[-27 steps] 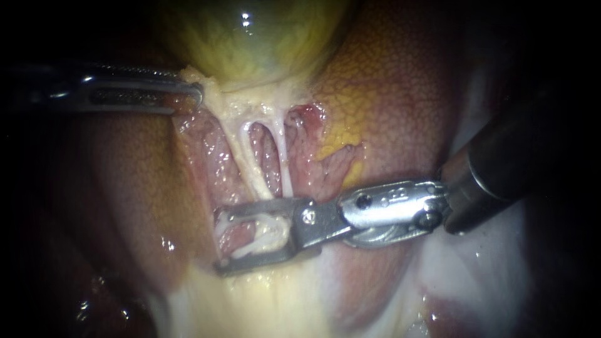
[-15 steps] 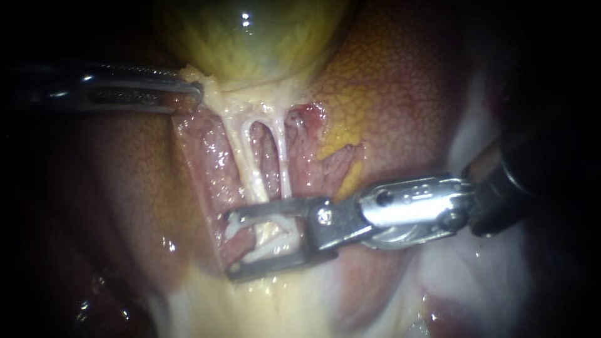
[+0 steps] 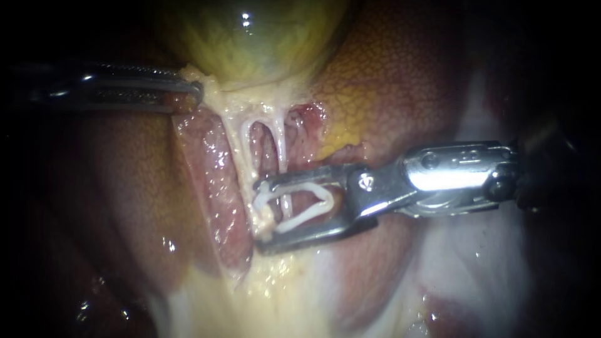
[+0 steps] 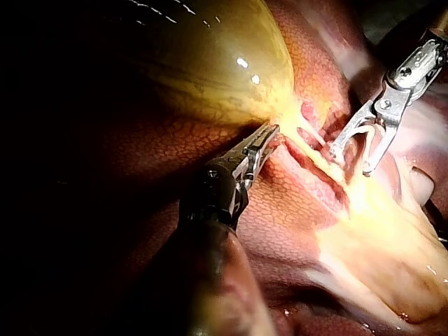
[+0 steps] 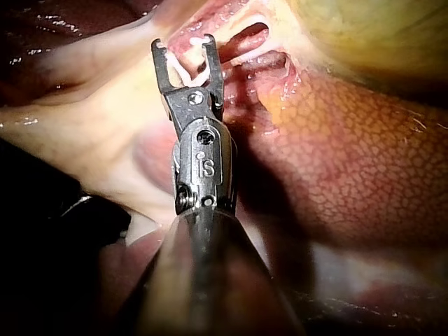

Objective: Clipping first clip left tube

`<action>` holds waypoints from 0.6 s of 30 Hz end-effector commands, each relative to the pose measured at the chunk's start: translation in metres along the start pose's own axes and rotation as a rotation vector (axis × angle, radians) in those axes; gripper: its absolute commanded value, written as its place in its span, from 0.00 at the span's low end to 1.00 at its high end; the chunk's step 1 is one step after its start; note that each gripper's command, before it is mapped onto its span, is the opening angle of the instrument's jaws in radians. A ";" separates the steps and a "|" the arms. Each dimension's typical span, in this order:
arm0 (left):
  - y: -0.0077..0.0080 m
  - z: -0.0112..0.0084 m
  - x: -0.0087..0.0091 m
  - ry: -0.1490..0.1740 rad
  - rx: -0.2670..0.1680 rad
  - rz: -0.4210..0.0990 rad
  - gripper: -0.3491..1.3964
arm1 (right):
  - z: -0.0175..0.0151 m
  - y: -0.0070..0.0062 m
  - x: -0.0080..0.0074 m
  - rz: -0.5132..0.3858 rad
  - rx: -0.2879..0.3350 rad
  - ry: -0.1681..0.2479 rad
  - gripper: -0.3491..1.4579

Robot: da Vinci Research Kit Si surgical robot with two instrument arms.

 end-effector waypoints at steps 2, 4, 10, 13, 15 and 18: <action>0.0000 0.0000 0.0000 0.000 0.000 0.000 0.00 | -0.0001 0.0004 -0.0006 0.010 -0.003 -0.001 0.40; 0.0000 0.0000 0.0000 0.000 0.000 0.000 0.00 | -0.0002 0.0009 -0.0012 0.019 -0.004 -0.002 0.40; 0.0000 0.0001 0.0001 0.000 -0.001 0.001 0.00 | 0.0002 0.0021 -0.0033 0.065 -0.003 -0.004 0.40; 0.0000 0.0001 0.0001 0.000 -0.001 0.001 0.00 | 0.0004 0.0028 -0.0045 0.082 0.000 -0.006 0.40; 0.0000 0.0001 0.0001 0.000 -0.001 0.001 0.00 | 0.0004 0.0034 -0.0050 0.085 -0.001 -0.007 0.40; 0.0000 0.0001 0.0002 -0.001 -0.001 0.001 0.00 | 0.0003 0.0043 -0.0056 0.099 0.004 -0.009 0.40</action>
